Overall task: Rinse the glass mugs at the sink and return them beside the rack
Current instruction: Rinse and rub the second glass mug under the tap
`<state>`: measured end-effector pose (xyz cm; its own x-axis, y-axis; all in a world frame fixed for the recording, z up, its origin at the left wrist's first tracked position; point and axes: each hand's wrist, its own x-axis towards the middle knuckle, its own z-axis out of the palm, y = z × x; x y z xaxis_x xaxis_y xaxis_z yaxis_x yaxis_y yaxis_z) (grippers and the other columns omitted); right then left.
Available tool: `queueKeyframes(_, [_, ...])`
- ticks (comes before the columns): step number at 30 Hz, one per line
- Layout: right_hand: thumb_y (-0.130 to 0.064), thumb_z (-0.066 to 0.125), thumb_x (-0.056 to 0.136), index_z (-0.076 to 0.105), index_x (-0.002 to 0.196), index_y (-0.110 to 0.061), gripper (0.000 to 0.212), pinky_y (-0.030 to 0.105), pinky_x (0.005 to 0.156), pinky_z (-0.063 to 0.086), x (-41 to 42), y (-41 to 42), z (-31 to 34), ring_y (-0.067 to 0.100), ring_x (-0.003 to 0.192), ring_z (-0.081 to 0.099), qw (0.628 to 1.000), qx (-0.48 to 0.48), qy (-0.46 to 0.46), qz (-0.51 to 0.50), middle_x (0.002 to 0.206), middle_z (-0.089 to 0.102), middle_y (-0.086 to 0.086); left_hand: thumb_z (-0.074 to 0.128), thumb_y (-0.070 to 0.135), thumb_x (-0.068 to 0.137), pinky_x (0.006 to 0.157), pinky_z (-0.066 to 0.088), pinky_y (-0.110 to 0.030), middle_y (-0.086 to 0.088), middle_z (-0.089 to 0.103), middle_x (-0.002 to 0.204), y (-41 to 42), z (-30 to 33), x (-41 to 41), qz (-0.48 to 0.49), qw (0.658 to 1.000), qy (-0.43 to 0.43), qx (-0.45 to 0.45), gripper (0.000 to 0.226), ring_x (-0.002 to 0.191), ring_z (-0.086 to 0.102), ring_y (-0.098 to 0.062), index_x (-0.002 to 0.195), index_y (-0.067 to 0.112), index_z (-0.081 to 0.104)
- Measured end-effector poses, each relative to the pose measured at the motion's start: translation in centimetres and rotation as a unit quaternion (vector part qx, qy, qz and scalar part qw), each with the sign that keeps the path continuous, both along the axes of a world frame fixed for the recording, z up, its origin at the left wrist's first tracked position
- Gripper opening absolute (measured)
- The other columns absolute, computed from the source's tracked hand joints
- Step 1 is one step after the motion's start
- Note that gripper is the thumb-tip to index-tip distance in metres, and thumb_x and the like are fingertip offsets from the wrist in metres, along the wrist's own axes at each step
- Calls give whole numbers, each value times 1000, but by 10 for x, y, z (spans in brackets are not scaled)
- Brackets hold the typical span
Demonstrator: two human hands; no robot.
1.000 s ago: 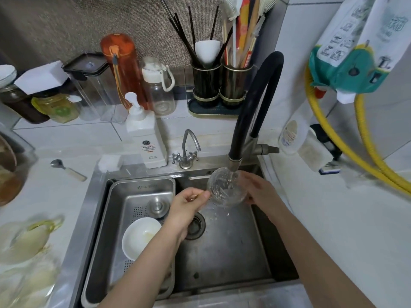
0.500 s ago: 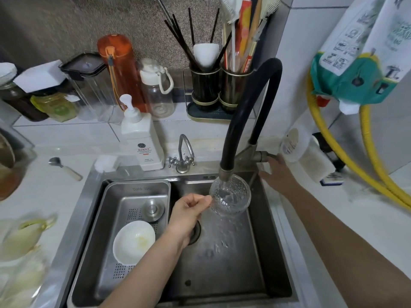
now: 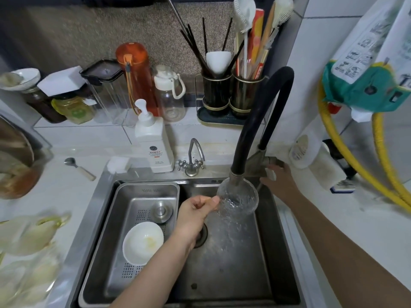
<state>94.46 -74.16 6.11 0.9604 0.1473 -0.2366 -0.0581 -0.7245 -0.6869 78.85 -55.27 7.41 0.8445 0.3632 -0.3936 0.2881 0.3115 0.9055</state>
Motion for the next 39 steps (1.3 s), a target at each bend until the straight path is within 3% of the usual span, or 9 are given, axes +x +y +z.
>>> queueKeyframes(5, [-24,55,94,58,124,-14,32,28,93,40,-52,13,-1,22,112,55,998,69,0,-1,121,58,4,69,15,84,69,45,-18,-5,67,72,6,-1,-8,7,999,14,34,15,72,63,-14,73,9,62])
queueKeyframes(13, [-31,55,94,56,108,-36,15,16,81,41,-171,42,17,-1,97,57,954,280,50,-95,106,62,-17,67,15,86,61,46,-13,5,69,63,24,-4,-41,-15,998,19,50,18,58,62,-1,68,13,66])
queueKeyframes(19, [-15,57,93,49,128,-21,36,29,75,53,-209,77,33,6,87,60,894,406,61,-181,110,61,-4,67,15,85,60,39,-16,6,57,61,31,-5,-65,-80,993,3,88,23,58,50,-4,64,15,59])
queueKeyframes(22, [-20,57,93,56,108,-32,19,41,81,56,-221,82,38,4,81,60,898,401,42,-179,102,61,-9,67,10,85,64,43,-14,1,61,71,36,-3,-72,-109,989,-4,95,14,65,55,-5,74,13,59])
queueKeyframes(24, [-18,58,92,56,93,-34,17,38,77,56,-229,83,39,1,75,63,896,405,28,-181,92,61,-17,66,2,84,64,46,-13,-4,64,80,41,1,-78,-116,992,-14,52,16,70,59,-9,86,14,56])
queueKeyframes(28, [-13,61,90,50,113,-31,31,28,78,56,-244,86,32,4,97,60,886,416,37,-199,112,61,-7,62,17,89,66,46,-13,6,62,93,47,8,-90,-168,986,-12,14,33,80,60,-4,116,33,53])
queueKeyframes(31, [-9,65,87,47,129,-18,46,39,101,47,-252,90,32,15,117,55,901,387,27,-193,131,56,3,53,33,94,63,44,-4,12,54,112,46,5,-91,-202,976,-16,80,42,100,55,-2,133,38,39])
queueKeyframes(33, [-12,67,86,47,136,-15,54,41,110,40,-259,90,33,17,126,50,913,366,18,-180,136,53,1,54,30,94,59,43,-2,8,58,99,42,5,-96,-204,971,-26,123,41,85,57,-3,133,33,42])
queueKeyframes(39, [0,65,85,63,98,-32,35,11,70,51,-269,71,37,-6,85,66,919,364,-18,-147,95,70,-13,59,24,92,54,43,-10,6,64,72,28,14,-116,-194,969,-48,146,29,55,56,7,116,38,51])
